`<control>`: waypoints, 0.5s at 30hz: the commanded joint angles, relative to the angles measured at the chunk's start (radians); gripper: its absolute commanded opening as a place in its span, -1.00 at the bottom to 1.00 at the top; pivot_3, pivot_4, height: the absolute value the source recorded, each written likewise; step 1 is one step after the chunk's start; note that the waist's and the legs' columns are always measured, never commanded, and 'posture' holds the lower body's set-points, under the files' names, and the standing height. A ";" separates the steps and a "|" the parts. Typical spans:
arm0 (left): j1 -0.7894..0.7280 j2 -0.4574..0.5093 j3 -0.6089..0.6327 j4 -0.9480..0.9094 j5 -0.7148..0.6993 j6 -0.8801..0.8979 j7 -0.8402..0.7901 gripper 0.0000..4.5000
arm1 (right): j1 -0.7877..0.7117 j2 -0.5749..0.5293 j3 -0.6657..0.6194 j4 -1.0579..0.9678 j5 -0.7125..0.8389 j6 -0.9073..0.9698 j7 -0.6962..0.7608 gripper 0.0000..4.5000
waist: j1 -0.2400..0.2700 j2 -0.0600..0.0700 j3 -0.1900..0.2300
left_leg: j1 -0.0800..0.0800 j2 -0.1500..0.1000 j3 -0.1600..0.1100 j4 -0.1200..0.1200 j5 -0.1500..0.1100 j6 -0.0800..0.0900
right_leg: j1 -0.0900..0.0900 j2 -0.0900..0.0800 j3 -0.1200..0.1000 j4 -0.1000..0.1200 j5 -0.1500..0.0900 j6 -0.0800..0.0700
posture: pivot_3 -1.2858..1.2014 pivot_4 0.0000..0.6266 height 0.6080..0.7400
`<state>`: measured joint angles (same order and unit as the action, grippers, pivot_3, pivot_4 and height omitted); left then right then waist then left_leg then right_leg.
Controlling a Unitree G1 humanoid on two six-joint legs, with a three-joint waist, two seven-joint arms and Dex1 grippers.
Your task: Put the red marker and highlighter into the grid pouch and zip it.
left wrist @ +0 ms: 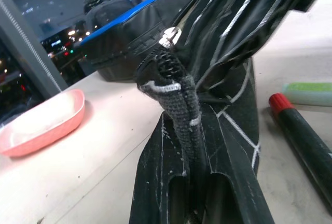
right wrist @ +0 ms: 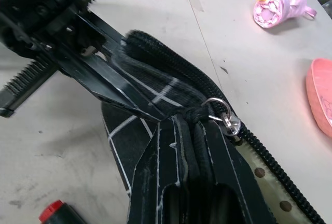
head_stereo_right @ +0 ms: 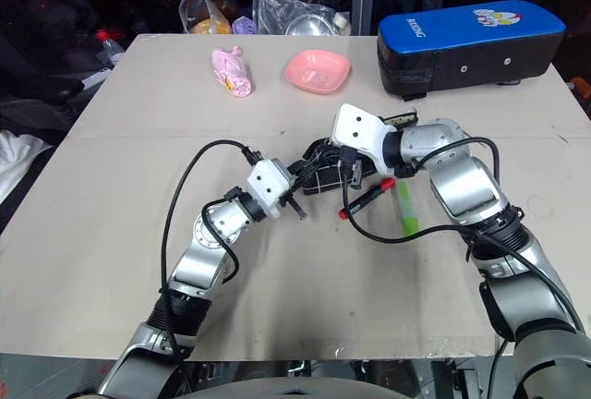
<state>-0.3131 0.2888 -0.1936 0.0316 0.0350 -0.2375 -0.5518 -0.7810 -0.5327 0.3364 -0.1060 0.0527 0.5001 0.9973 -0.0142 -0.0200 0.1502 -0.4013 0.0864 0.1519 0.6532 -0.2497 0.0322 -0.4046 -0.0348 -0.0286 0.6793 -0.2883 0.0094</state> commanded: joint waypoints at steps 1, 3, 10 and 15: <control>-0.028 0.014 -0.017 -0.016 0.029 -0.064 -0.005 -1.00 | -0.001 0.011 -0.001 -0.031 0.019 -0.027 0.016 -0.98 | 0.000 0.000 0.000 | 0.000 0.000 0.000 0.000 0.000 0.000 | 0.000 0.000 0.000 0.000 0.000 0.000 | 0.03 -0.52 1.00; -0.035 0.023 -0.021 -0.009 0.046 -0.085 -0.003 -1.00 | 0.003 0.015 0.003 -0.037 0.023 -0.036 0.025 -0.98 | 0.001 0.000 0.000 | 0.000 0.000 0.000 0.000 0.000 0.000 | 0.000 0.000 0.000 0.000 0.000 0.000 | 0.03 -0.52 1.00; -0.039 0.036 -0.015 0.018 0.079 -0.126 0.026 -1.00 | 0.011 0.011 0.010 -0.058 0.015 -0.032 0.036 -0.73 | 0.001 0.000 0.000 | 0.000 0.000 0.001 0.000 0.000 0.000 | 0.000 0.000 -0.001 0.000 0.000 0.000 | 0.03 -0.52 1.00; -0.065 0.032 0.023 0.039 0.089 -0.140 0.082 -1.00 | 0.030 -0.005 -0.075 -0.100 0.070 0.005 0.020 0.25 | 0.002 0.000 0.000 | 0.000 0.000 0.001 0.000 0.000 0.000 | 0.000 0.000 -0.001 0.000 0.000 0.000 | 0.03 -0.52 1.00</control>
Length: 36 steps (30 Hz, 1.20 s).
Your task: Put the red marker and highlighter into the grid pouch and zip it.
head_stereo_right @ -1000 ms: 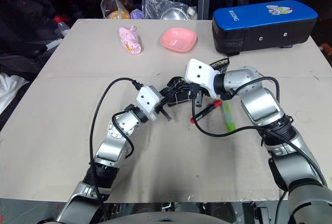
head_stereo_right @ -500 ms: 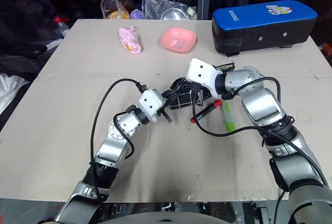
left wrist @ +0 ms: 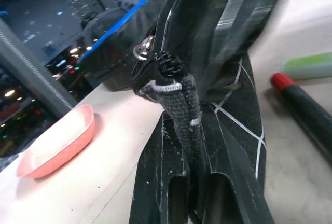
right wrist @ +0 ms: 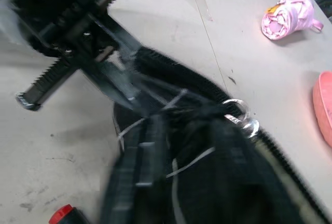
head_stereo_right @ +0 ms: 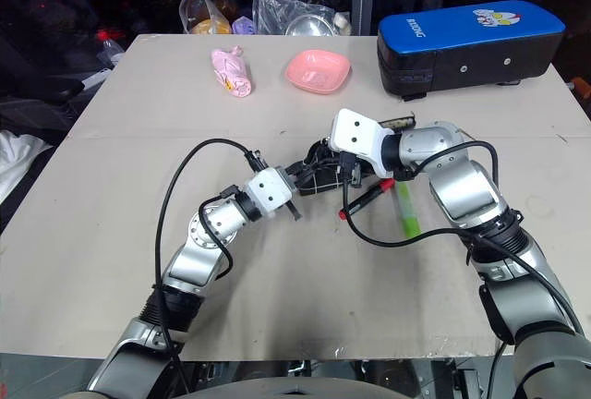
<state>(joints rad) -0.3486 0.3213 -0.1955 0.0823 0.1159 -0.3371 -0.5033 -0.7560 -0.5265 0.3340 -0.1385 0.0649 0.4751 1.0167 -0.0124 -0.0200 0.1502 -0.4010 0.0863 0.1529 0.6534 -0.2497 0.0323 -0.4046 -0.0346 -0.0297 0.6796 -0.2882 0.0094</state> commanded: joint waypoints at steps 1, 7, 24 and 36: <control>-0.037 0.005 0.029 -0.007 0.012 -0.048 0.041 -1.00 | 0.010 -0.030 -0.095 -0.094 0.091 0.061 0.017 0.46 | 0.001 0.000 0.000 | 0.000 0.000 0.000 0.000 0.000 0.000 | 0.000 0.000 0.000 0.000 0.000 0.000 | 0.03 -0.52 1.00; -0.055 0.035 0.044 -0.012 0.019 -0.081 0.050 -1.00 | 0.041 -0.128 -0.259 -0.238 0.317 0.285 0.061 0.46 | 0.003 0.000 0.000 | -0.001 0.000 -0.001 0.000 0.000 0.000 | 0.000 -0.001 0.000 -0.001 0.000 0.000 | 0.03 -0.52 1.00; -0.051 0.072 0.019 0.001 0.025 -0.143 0.013 -1.00 | -0.008 -0.045 -0.326 0.098 0.279 0.232 -0.190 -0.99 | 0.000 0.000 0.000 | 0.000 0.000 0.001 0.000 0.000 0.000 | 0.000 0.001 0.002 0.000 0.000 0.000 | 0.03 -0.52 1.00; -0.065 0.065 -0.002 0.007 0.023 -0.145 -0.012 -1.00 | -0.044 -0.050 -0.049 0.207 0.038 -0.162 -0.060 -0.99 | 0.000 0.000 0.000 | 0.000 0.000 0.003 0.000 0.000 0.000 | -0.002 0.001 0.001 0.000 0.000 0.000 | 0.03 -0.52 1.00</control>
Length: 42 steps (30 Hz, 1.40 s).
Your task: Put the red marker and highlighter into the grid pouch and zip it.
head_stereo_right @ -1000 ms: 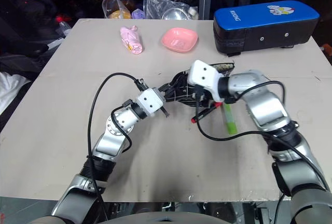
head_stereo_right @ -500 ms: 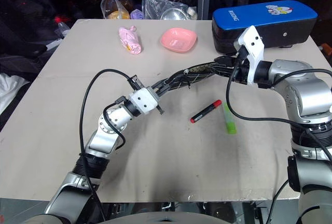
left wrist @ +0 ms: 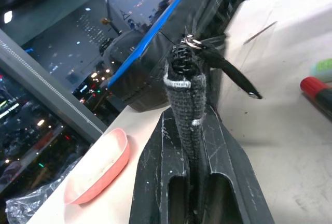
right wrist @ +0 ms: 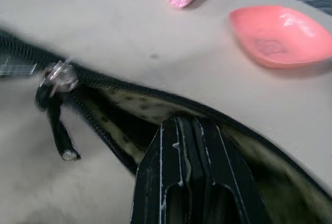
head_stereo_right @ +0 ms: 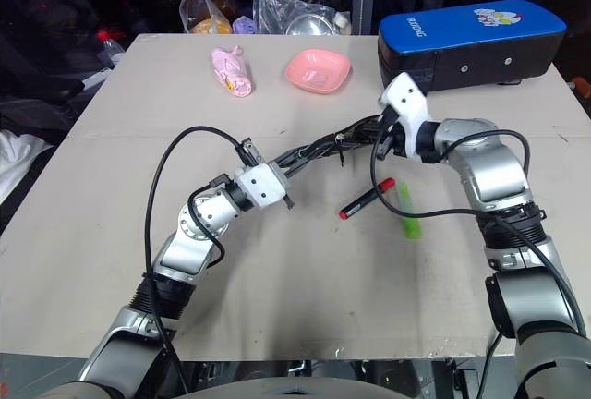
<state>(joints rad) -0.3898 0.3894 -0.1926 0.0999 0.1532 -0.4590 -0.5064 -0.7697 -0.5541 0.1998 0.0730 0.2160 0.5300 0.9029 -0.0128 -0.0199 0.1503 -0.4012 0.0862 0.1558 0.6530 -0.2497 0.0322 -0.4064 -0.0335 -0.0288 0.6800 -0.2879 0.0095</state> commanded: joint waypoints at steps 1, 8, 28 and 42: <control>-0.026 -0.003 -0.008 -0.010 -0.014 -0.023 -0.011 -1.00 | -0.039 -0.022 0.115 0.002 -0.154 -0.288 0.057 -0.99 | 0.000 0.000 0.000 | 0.000 0.000 0.001 0.000 0.000 0.000 | 0.000 0.000 0.000 0.000 0.000 0.000 | 0.03 -0.52 1.00; -0.029 -0.013 -0.013 0.000 -0.007 -0.019 -0.008 -1.00 | -0.092 -0.028 0.199 0.098 -0.352 -0.660 0.041 -0.77 | -0.001 0.000 0.000 | 0.000 0.000 0.002 0.000 0.000 0.000 | -0.002 0.000 0.001 0.002 0.000 0.000 | 0.03 -0.52 1.00; -0.014 -0.014 0.005 0.023 0.003 -0.001 0.013 -1.00 | -0.069 -0.011 0.070 0.094 -0.339 -0.699 -0.002 0.93 | 0.000 0.000 0.000 | 0.001 0.001 0.005 0.001 0.000 0.000 | -0.002 0.000 0.002 0.003 0.000 0.000 | 0.03 -0.52 1.00; -0.002 0.009 0.022 0.013 -0.050 0.010 -0.011 -1.00 | 0.525 -0.039 -0.310 -0.623 0.046 0.110 -0.197 0.93 | 0.006 0.000 0.000 | 0.000 0.001 0.001 0.001 0.000 0.000 | -0.001 -0.002 0.004 0.004 0.000 0.000 | 0.03 -0.52 1.00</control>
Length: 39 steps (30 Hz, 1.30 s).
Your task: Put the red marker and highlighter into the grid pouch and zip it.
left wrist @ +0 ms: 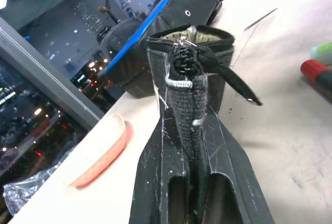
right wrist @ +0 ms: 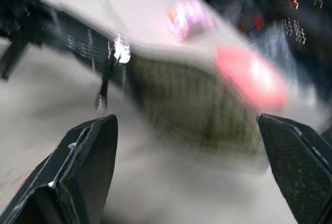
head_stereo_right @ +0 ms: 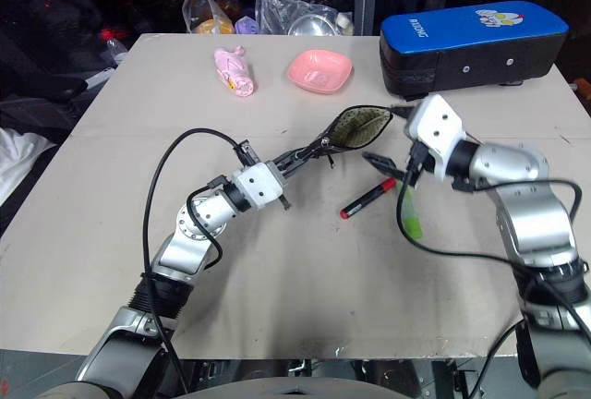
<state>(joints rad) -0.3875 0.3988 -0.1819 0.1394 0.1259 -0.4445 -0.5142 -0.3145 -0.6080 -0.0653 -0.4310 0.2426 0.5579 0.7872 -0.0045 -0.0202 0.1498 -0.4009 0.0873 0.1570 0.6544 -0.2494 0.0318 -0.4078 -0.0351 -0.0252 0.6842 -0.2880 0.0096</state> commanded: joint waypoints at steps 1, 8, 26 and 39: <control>-0.003 0.000 0.011 -0.027 -0.025 -0.005 -0.007 -1.00 | 0.129 0.031 -0.048 -0.154 0.010 0.103 -0.119 0.93 | -0.005 0.000 0.000 | 0.000 0.000 0.001 0.000 0.000 0.000 | 0.000 0.001 0.001 0.000 0.000 0.000 | 0.03 -0.52 1.00; 0.000 0.006 0.015 -0.029 -0.049 0.000 -0.029 -1.00 | 0.478 0.238 0.020 -0.292 -0.108 0.152 -0.429 0.93 | -0.007 -0.001 -0.001 | 0.001 -0.001 -0.001 0.000 0.001 -0.002 | 0.000 0.002 0.002 0.003 -0.001 0.000 | 0.03 -0.52 1.00; 0.003 0.040 0.030 -0.029 -0.165 0.049 -0.168 -1.00 | 0.487 0.221 -0.035 -0.281 -0.043 0.251 -0.437 -0.65 | -0.008 -0.002 -0.002 | 0.001 -0.003 -0.001 0.000 0.001 -0.002 | -0.001 0.003 0.001 0.005 -0.001 0.000 | 0.03 -0.52 1.00; -0.076 0.034 0.018 0.028 -0.247 0.047 -0.303 -1.00 | 0.148 -0.379 -0.206 -0.135 0.051 -0.010 0.043 -0.65 | -0.010 -0.001 0.000 | 0.002 -0.007 -0.004 0.000 0.001 -0.002 | -0.001 0.004 0.003 0.005 -0.001 0.000 | 0.03 -0.52 1.00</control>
<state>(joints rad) -0.4492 0.4394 -0.1666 0.1688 -0.1045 -0.3759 -0.8052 -0.1245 -0.9476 -0.3041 -0.5915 0.3103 0.6324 0.7722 -0.0144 -0.0213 0.1494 -0.3994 0.0810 0.1519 0.6540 -0.2482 0.0302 -0.4083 -0.0298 -0.0218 0.6891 -0.2887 0.0096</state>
